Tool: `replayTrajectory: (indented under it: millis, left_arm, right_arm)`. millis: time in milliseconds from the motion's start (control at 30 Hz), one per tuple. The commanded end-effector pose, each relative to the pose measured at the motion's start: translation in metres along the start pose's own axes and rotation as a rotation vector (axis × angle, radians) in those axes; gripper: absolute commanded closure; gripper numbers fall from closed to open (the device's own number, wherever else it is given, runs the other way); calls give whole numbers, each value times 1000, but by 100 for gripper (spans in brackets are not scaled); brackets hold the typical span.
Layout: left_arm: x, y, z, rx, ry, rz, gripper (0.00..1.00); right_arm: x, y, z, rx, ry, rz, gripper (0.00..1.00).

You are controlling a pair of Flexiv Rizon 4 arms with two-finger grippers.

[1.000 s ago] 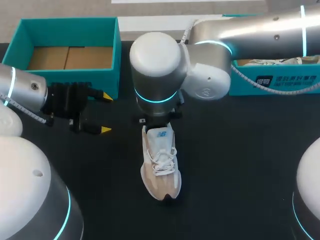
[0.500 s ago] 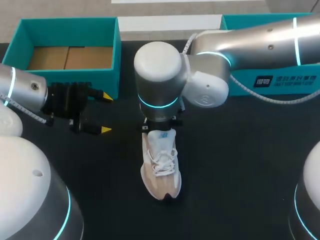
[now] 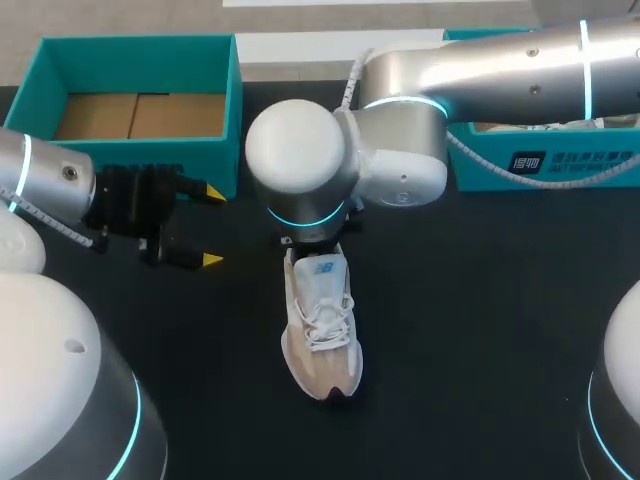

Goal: Take the shoe out of the shoebox, open the shoe tongue, remove and reinsert the insole, then place the shoe into the shoebox

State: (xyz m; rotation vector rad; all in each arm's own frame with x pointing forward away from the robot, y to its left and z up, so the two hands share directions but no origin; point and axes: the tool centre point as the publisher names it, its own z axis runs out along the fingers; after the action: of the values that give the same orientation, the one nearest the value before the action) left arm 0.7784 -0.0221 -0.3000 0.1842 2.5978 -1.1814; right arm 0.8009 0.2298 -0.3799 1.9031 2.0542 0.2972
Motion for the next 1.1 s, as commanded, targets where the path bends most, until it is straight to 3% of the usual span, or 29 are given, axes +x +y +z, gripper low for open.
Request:
replayTrajectory:
  millis: [33, 167, 267, 400, 767, 1100]
  left_arm:
    - [1, -1, 0, -4, 1, 0, 0]
    - [1, -1, 0, -4, 1, 0, 0]
    - [1, -1, 0, -4, 1, 0, 0]
    - [1, -1, 0, -4, 1, 0, 0]
    - [1, -1, 0, -4, 1, 0, 0]
    - [1, -1, 0, -4, 1, 0, 0]
  right_arm:
    - [9, -4, 21, 24, 6, 3, 100]
    - [15, -16, 37, 78, 27, -12, 100]
    - [18, -23, 36, 98, 41, -8, 100]
    - [17, -27, 25, 118, 39, -4, 100]
    - [4, -28, -25, 279, 51, 17, 100]
    - [-5, -43, -44, 409, 90, 37, 100]
